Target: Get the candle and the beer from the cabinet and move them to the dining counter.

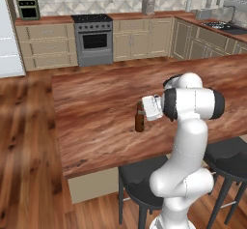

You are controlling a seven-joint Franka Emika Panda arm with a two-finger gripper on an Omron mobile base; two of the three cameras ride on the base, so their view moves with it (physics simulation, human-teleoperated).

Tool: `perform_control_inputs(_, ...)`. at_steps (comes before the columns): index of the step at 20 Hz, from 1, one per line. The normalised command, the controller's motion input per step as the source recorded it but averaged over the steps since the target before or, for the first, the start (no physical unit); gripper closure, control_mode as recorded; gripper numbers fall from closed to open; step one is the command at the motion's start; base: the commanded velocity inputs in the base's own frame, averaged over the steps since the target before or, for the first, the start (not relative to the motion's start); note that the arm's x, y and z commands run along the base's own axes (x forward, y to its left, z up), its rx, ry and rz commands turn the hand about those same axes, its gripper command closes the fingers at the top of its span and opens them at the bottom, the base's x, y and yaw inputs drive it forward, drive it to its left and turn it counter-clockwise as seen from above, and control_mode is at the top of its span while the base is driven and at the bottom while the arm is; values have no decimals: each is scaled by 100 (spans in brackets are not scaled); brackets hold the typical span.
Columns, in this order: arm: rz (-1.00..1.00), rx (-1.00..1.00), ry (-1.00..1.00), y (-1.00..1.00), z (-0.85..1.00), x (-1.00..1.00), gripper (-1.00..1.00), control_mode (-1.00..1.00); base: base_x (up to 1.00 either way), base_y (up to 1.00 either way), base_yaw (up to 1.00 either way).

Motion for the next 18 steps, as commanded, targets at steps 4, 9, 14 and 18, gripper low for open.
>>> perform_control_inputs(4,0,0,0,0,0,-9,100,-100,0,0,0)
perform_control_inputs(9,0,0,0,0,0,0,100,-100,0,0,0)
perform_control_inputs(14,0,0,0,0,0,0,-100,-100,0,0,0)
perform_control_inputs(18,0,0,0,0,0,0,-100,-100,0,0,0)
